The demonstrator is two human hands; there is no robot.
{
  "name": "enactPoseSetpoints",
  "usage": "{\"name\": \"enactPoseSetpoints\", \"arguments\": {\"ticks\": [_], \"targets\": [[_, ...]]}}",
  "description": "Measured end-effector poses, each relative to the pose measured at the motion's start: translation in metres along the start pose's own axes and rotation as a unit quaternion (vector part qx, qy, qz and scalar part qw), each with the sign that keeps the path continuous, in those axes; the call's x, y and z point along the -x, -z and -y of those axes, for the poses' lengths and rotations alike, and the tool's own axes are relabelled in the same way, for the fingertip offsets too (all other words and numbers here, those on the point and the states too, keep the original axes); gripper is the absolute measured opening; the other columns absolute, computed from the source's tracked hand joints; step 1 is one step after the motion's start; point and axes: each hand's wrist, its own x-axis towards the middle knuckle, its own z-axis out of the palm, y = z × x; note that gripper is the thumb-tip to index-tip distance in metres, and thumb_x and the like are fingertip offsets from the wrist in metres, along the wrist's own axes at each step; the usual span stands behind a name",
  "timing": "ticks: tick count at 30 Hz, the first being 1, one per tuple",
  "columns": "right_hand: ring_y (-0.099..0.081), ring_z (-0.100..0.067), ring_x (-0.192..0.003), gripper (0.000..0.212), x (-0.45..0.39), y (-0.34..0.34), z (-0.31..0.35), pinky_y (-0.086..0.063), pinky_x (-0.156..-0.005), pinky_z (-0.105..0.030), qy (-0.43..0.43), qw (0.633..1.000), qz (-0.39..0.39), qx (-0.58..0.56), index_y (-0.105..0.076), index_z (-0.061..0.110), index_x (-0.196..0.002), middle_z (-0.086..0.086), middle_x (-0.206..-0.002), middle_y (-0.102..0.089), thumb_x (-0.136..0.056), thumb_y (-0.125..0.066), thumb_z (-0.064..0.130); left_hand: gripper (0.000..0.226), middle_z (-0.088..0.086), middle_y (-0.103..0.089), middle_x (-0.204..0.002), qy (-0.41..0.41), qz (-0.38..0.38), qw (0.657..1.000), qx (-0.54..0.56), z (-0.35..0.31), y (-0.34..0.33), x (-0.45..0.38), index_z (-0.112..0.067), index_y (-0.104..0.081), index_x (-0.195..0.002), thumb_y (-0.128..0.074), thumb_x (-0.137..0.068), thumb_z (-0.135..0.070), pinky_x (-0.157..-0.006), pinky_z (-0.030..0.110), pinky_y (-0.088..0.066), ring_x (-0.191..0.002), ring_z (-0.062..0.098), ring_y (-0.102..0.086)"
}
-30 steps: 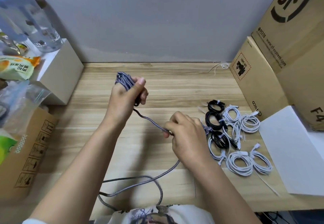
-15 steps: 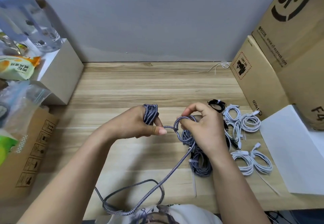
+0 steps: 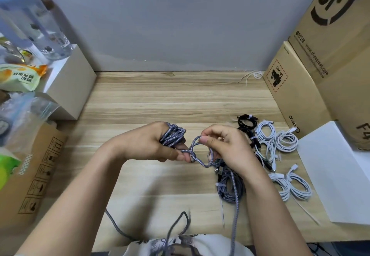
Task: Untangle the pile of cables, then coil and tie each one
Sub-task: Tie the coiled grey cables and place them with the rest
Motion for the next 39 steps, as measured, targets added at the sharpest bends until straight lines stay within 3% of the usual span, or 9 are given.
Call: {"name": "enactPoseSetpoints", "arguments": {"ticks": [5,10,13,19,25,31,33,36,39], "targets": [[-0.042,-0.004,-0.036,0.022,-0.002,-0.004,0.007,-0.032,-0.038,-0.016,-0.025,0.980,0.098,-0.169,-0.068,0.014,-0.074,0.006,-0.046,-0.056,-0.084,-0.061,-0.004,0.013,-0.014,-0.051,-0.053,-0.096,0.007,0.990,0.108,-0.002,0.003,0.003,-0.022,-0.077,-0.074,-0.073,-0.071,-0.009,-0.040,0.012,-0.029,-0.042,0.004,-0.037],[-0.033,-0.003,-0.039,0.030,0.001,-0.024,0.012,-0.026,-0.041,-0.012,0.033,0.970,0.172,-0.169,-0.060,0.014,-0.072,0.001,-0.057,-0.051,-0.093,-0.049,-0.004,0.016,-0.009,-0.046,-0.041,-0.157,-0.170,0.956,0.181,0.006,0.000,-0.007,-0.023,-0.071,-0.065,-0.075,-0.067,-0.038,-0.044,0.012,-0.034,-0.036,0.005,-0.033],[-0.040,-0.001,-0.047,0.021,0.005,-0.026,0.013,-0.034,-0.047,-0.012,0.066,0.966,0.208,-0.142,-0.058,0.017,-0.075,0.003,-0.059,-0.050,-0.094,-0.051,0.010,0.015,-0.007,-0.037,-0.040,-0.096,-0.310,0.936,0.136,0.012,0.003,-0.015,-0.027,-0.070,-0.060,-0.067,-0.074,-0.030,-0.046,0.018,-0.031,-0.038,0.008,-0.031],[-0.037,-0.004,-0.054,0.017,0.018,-0.022,0.026,-0.035,-0.054,-0.017,0.101,0.956,0.186,-0.205,-0.052,0.017,-0.076,0.004,-0.058,-0.039,-0.089,-0.043,0.022,0.028,-0.009,-0.045,-0.043,0.009,-0.348,0.930,-0.115,0.040,0.003,-0.023,-0.036,-0.057,-0.052,-0.059,-0.079,-0.041,-0.056,0.032,-0.042,-0.050,0.016,-0.049],[-0.026,-0.013,-0.044,0.044,0.013,-0.006,0.035,-0.022,-0.043,-0.023,0.087,0.972,-0.066,-0.208,-0.039,0.021,-0.046,0.005,-0.044,-0.031,-0.083,-0.052,0.042,0.031,-0.001,-0.060,-0.056,0.145,-0.157,0.958,-0.190,0.058,-0.003,-0.024,-0.020,-0.063,-0.058,-0.067,-0.084,-0.036,-0.054,0.029,-0.045,-0.050,0.016,-0.052],[-0.019,-0.011,-0.049,0.048,-0.010,0.004,0.014,-0.015,-0.046,-0.025,0.077,0.948,-0.210,-0.224,-0.025,0.020,-0.057,0.002,-0.053,-0.023,-0.093,-0.051,0.035,0.043,-0.001,-0.031,-0.033,0.117,0.096,0.985,0.084,0.055,-0.004,-0.006,-0.016,-0.050,-0.044,-0.062,-0.083,-0.032,-0.053,0.022,-0.040,-0.032,0.016,-0.029],[-0.020,-0.011,-0.050,0.046,-0.015,0.007,0.006,-0.017,-0.046,-0.022,0.067,0.947,-0.228,-0.215,-0.026,0.020,-0.059,0.000,-0.056,-0.024,-0.095,-0.050,0.035,0.047,-0.001,-0.026,-0.033,-0.019,0.186,0.954,0.235,0.054,-0.002,0.000,-0.021,-0.042,-0.044,-0.055,-0.087,-0.034,-0.061,0.025,-0.044,-0.033,0.018,-0.026],[-0.028,-0.006,-0.048,0.045,-0.021,0.009,-0.003,-0.024,-0.049,-0.024,0.049,0.964,-0.210,-0.154,-0.037,0.020,-0.055,0.005,-0.052,-0.035,-0.094,-0.053,0.037,0.052,-0.001,-0.031,-0.040,-0.241,0.301,0.824,0.416,0.047,0.002,0.000,-0.016,-0.041,-0.048,-0.039,-0.097,-0.032,-0.064,0.027,-0.040,-0.035,0.019,-0.028],[-0.047,-0.004,-0.054,0.033,-0.020,0.004,-0.010,-0.041,-0.060,-0.028,0.041,0.985,-0.164,-0.040,-0.058,0.024,-0.059,0.012,-0.053,-0.054,-0.090,-0.060,0.037,0.046,-0.007,-0.033,-0.041,-0.390,0.238,0.702,0.547,0.029,0.003,-0.001,-0.017,-0.046,-0.053,-0.043,-0.097,-0.028,-0.063,0.027,-0.040,-0.035,0.012,-0.030]]}}
